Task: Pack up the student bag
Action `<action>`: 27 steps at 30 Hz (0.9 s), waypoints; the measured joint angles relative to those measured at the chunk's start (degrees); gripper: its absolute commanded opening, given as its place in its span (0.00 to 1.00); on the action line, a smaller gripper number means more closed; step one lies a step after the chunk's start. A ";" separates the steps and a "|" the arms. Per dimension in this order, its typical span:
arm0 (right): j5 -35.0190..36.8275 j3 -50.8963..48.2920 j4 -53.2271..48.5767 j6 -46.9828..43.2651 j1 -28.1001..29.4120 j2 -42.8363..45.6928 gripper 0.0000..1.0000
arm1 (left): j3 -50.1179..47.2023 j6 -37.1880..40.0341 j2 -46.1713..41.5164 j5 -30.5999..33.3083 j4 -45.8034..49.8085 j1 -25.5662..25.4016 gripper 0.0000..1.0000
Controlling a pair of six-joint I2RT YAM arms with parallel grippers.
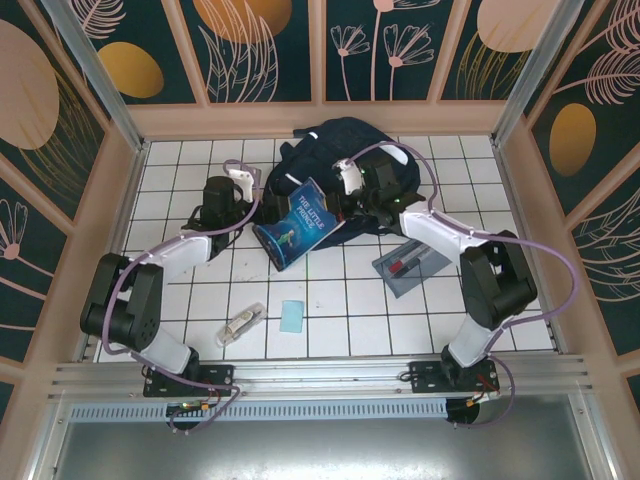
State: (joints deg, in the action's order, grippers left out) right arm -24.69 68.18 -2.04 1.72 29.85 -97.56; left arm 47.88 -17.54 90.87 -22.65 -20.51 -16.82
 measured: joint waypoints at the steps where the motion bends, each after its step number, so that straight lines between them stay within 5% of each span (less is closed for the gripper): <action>1: -0.72 0.81 -0.74 -1.55 -0.33 -0.55 0.00 | 0.42 0.44 1.29 -1.16 0.07 0.00 0.92; 12: -2.58 4.90 -4.74 -9.18 -3.58 -4.59 0.00 | 5.31 1.64 11.28 -8.09 3.32 0.00 0.86; 27: -3.89 8.72 -5.44 -10.43 -4.37 -9.20 0.00 | 9.79 -5.53 16.13 -16.96 9.33 0.33 0.55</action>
State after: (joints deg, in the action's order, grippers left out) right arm -28.58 76.90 -7.49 -8.71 25.47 -106.76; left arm 57.67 -23.07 107.00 -39.62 -11.18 -16.49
